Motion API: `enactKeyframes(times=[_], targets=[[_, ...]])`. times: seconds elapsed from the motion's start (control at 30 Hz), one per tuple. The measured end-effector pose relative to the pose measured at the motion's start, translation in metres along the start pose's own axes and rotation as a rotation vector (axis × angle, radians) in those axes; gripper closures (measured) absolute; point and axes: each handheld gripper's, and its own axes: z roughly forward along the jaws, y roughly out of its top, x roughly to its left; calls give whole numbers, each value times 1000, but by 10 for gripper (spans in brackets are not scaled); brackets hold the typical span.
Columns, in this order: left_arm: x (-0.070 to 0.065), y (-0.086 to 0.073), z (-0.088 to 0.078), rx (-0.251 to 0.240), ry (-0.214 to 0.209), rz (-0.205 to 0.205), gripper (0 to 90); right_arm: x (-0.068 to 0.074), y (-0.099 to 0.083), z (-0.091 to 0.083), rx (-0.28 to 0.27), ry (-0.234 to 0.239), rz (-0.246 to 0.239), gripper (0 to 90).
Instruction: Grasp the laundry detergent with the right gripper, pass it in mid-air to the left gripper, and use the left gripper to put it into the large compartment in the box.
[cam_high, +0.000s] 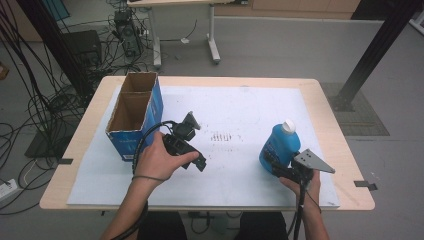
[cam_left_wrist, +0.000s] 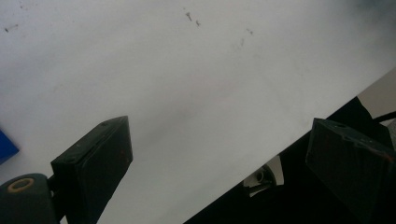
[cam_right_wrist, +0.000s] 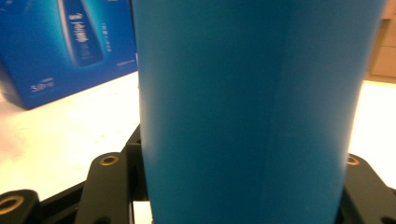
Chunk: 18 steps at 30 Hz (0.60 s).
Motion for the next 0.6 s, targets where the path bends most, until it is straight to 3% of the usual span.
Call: enactKeyframes(times=[0.23, 0.33, 0.6], targets=[[-10, 2, -12, 11, 29, 77, 74, -11, 10, 1, 7, 89, -13, 422], [-10, 2, -17, 9, 13, 107, 75, -15, 13, 3, 7, 125, -19, 422], [-15, 2, -27, 26, 23, 184, 75, -33, 21, 7, 6, 249, -18, 421]])
